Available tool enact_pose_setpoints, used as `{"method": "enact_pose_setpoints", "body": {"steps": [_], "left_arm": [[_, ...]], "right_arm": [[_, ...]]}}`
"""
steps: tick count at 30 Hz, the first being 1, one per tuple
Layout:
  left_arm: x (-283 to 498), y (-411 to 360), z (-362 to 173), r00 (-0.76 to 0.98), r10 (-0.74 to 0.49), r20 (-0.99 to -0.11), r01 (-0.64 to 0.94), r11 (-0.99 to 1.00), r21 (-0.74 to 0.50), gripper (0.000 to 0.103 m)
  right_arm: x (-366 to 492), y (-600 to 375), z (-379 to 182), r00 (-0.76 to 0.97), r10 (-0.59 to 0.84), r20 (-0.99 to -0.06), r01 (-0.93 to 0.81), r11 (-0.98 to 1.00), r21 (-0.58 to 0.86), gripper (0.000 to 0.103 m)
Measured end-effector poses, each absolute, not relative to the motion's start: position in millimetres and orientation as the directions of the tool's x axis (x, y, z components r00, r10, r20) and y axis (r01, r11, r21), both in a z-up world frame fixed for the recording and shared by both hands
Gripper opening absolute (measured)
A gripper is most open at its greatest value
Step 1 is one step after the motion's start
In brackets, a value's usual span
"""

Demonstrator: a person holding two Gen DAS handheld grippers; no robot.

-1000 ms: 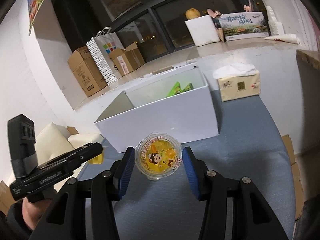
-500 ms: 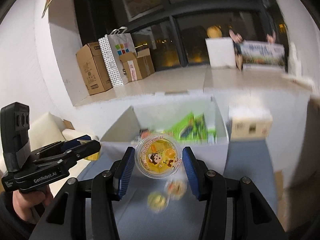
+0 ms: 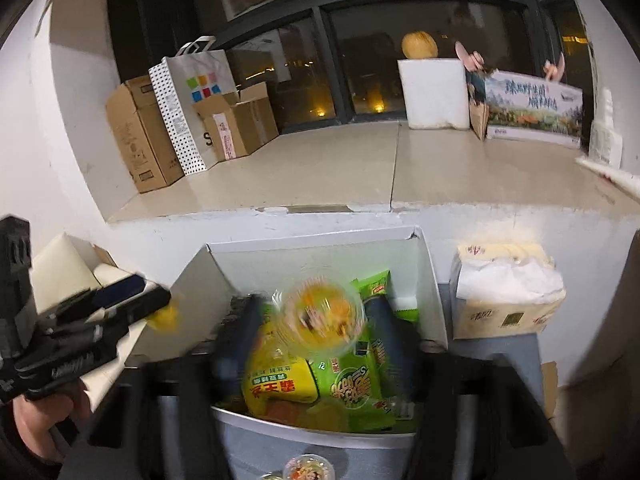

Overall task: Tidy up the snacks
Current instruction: 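Drop both jelly cups into the white box, opening both grippers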

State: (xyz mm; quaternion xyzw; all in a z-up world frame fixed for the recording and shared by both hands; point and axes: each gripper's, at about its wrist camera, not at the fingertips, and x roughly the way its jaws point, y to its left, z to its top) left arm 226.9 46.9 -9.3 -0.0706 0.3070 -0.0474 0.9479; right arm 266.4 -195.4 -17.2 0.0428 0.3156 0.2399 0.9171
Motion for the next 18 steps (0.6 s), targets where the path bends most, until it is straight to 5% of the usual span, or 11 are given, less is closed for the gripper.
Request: {"method": "enact_pose_setpoints", "body": {"steps": [2, 18], "left_arm": [[224.8, 47.3, -10.8, 0.813, -0.118, -0.571, 0.038, 0.988, -0.149, 0.103], [162.0, 41.5, -11.0, 0.815, -0.162, -0.556, 0.089, 0.984, -0.156, 0.103]], "right_arm": [[263.6, -197.1, -18.2, 0.692, 0.466, -0.552, -0.416, 0.881, 0.224, 0.101], [199.5, -212.7, -18.5, 0.702, 0.479, -0.527, -0.423, 0.876, 0.232, 0.102]]}}
